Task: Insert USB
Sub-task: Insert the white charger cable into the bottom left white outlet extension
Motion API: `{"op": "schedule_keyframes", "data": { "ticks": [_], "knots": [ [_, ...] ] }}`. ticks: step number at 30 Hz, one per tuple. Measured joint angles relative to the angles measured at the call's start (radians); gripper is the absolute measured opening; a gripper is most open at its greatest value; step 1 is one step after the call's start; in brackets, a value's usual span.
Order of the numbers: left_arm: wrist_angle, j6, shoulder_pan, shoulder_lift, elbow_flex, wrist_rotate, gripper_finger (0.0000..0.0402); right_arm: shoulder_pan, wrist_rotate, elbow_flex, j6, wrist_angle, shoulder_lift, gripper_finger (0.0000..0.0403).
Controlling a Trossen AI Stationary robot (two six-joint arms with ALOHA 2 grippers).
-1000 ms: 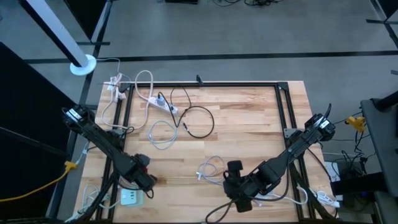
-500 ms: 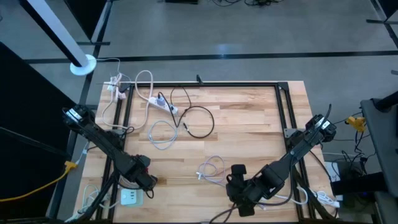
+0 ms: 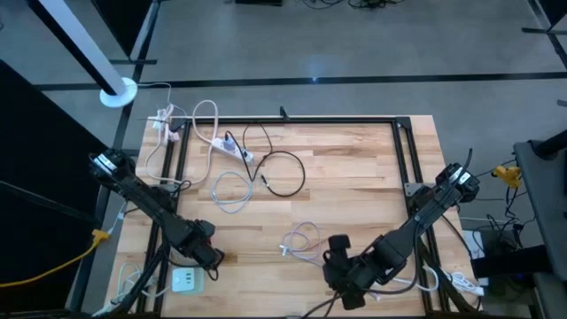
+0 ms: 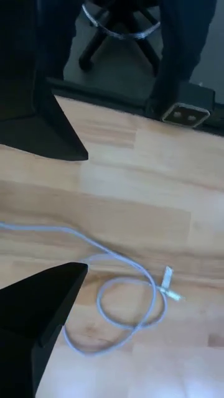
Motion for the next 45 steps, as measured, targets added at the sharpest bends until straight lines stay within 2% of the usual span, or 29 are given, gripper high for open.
{"op": "schedule_keyframes", "data": {
  "ticks": [2, 6, 9, 12, 16, 19, 22, 26, 30, 33, 37, 41, 45],
  "knots": [
    [-0.008, 0.088, -0.003, 0.001, 0.016, -0.054, 0.0018, -0.002, 0.002, 0.0, -0.006, 0.0, 0.0, 0.0261],
    [-0.035, 0.212, -0.002, -0.006, 0.058, -0.202, 0.0018, -0.007, 0.016, 0.0, -0.035, 0.003, 0.0, 0.0257],
    [-0.104, 0.291, -0.004, -0.029, 0.105, -0.327, 0.0018, -0.026, 0.072, 0.0, -0.092, 0.015, 0.0, 0.0257],
    [-0.107, 0.385, -0.005, -0.053, 0.128, -0.466, 0.0018, -0.057, 0.11, -0.002, -0.147, 0.057, 0.0, 0.0261],
    [-0.052, 0.552, -0.015, -0.087, 0.147, -0.695, 0.0018, -0.106, 0.103, -0.038, -0.271, 0.235, 0.0, 0.0263],
    [0.012, 0.648, -0.013, -0.106, 0.143, -0.819, 0.0018, -0.147, 0.092, -0.115, -0.393, 0.447, 0.0, 0.0259],
    [0.049, 0.719, -0.014, -0.128, 0.14, -0.884, 0.0018, -0.198, 0.019, -0.189, -0.466, 0.633, 0.002, 0.0251],
    [0.057, 0.795, -0.017, -0.156, 0.115, -0.946, 0.0018, -0.273, -0.064, -0.26, -0.48, 0.819, 0.002, 0.0241],
    [0.11, 0.825, -0.018, -0.239, 0.006, -1.019, 0.0018, -0.354, -0.134, -0.326, -0.477, 1.051, 0.002, 0.0231],
    [0.276, 0.878, -0.018, -0.347, -0.122, -1.048, 0.0018, -0.417, -0.199, -0.372, -0.443, 1.253, 0.036, 0.0224],
    [0.688, 1.112, -0.018, -0.492, -0.319, -1.045, 0.0018, -0.491, -0.27, -0.368, -0.394, 1.469, 0.167, 0.0214],
    [1.068, 1.309, -0.014, -0.593, -0.494, -1.01, 0.0018, -0.542, -0.301, -0.276, -0.372, 1.524, 0.318, 0.0208],
    [1.276, 1.347, -0.014, -0.64, -0.62, -0.981, 0.0018, -0.569, -0.333, -0.15, -0.357, 1.535, 0.403, 0.021]
  ]
}}
